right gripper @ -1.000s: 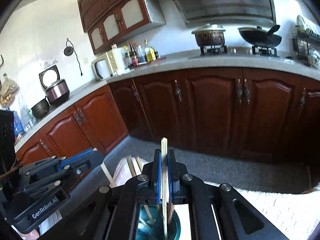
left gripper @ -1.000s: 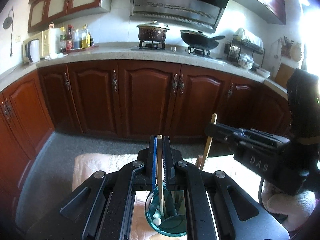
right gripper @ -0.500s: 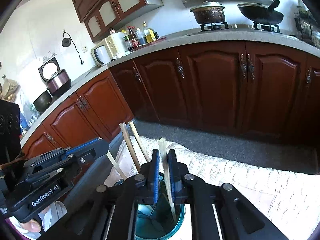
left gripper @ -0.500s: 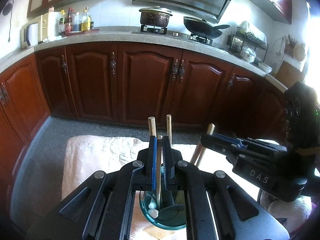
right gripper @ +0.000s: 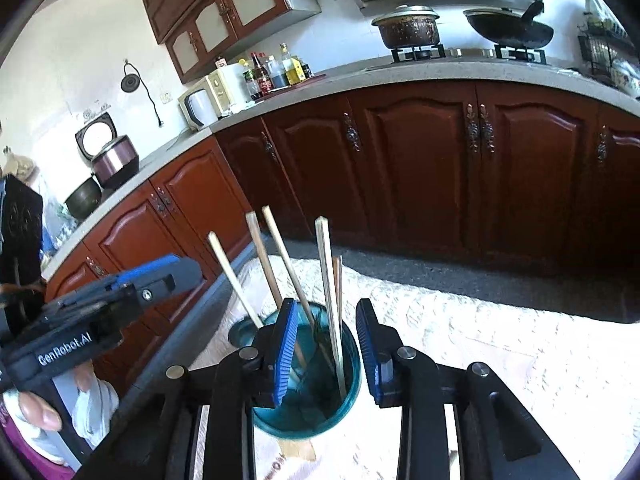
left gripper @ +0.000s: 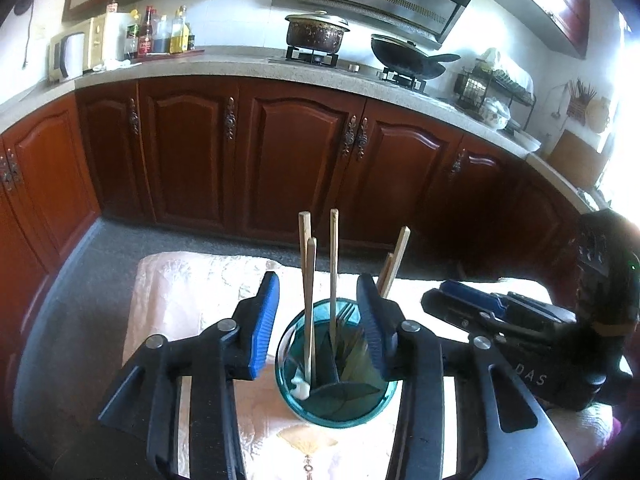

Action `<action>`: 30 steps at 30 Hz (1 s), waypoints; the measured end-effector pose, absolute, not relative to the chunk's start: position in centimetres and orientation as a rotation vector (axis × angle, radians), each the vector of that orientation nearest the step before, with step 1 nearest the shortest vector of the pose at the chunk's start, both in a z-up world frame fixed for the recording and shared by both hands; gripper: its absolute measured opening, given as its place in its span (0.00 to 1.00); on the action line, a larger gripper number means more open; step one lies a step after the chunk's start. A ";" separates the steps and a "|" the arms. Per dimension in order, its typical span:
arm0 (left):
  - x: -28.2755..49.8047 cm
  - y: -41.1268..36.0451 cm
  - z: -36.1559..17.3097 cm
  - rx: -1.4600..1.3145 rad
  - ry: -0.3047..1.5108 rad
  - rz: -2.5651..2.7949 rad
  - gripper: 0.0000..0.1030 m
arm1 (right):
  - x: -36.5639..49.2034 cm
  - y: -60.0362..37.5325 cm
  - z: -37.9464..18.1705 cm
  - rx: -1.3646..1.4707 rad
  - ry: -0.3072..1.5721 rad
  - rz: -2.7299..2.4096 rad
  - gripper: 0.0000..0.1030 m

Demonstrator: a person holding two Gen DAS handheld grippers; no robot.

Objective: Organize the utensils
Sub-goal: 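Open both tools to release the chopsticks and withdraw from the cup, then move both open tools to the last chopsticks on the table and close on them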

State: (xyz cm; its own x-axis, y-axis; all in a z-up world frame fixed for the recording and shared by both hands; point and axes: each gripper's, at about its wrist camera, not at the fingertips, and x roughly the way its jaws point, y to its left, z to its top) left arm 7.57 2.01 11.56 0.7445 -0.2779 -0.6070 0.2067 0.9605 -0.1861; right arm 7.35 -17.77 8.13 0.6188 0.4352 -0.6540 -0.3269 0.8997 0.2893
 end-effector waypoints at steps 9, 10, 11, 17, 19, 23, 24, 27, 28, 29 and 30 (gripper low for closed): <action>4.8 0.7 9.9 -0.048 0.692 -0.229 0.39 | 4.6 -18.2 7.1 0.125 0.815 0.389 0.33; 4.6 0.6 9.7 -0.041 0.692 -0.226 0.39 | 4.3 -18.4 7.0 0.128 0.817 0.386 0.33; 4.4 0.4 9.6 -0.035 0.691 -0.223 0.39 | 4.2 -18.3 7.0 0.131 0.820 0.384 0.33; 2.9 -0.2 9.0 -0.011 0.689 -0.222 0.40 | 2.7 -18.9 7.0 0.132 0.827 0.366 0.34; 2.7 -0.4 9.0 -0.009 0.691 -0.227 0.43 | 2.0 -19.2 7.0 0.133 0.828 0.356 0.36; 1.8 -1.0 8.6 -0.008 0.705 -0.242 0.43 | 0.9 -19.8 6.6 0.123 0.842 0.336 0.38; 1.6 -1.1 8.5 -0.006 0.708 -0.245 0.43 | 0.6 -20.0 6.5 0.121 0.846 0.331 0.38; 1.0 -1.6 8.2 -0.003 0.719 -0.256 0.43 | 0.0 -20.7 5.9 0.126 0.859 0.313 0.38; 0.7 -1.9 8.0 -0.001 0.723 -0.260 0.43 | -0.3 -21.0 5.7 0.128 0.865 0.307 0.38; 0.6 -2.0 7.9 0.001 0.725 -0.263 0.43 | -0.5 -21.3 5.4 0.129 0.871 0.300 0.38; 0.3 -2.3 7.7 0.004 0.731 -0.270 0.43 | -0.7 -21.6 5.2 0.128 0.878 0.292 0.38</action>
State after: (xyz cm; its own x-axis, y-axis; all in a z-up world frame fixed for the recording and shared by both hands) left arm 0.27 -2.30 7.73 0.7112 -0.2419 -0.6601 0.2449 0.9654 -0.0900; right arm -0.66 -21.64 5.23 0.6024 0.3033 -0.7383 -0.1987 0.9529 0.2293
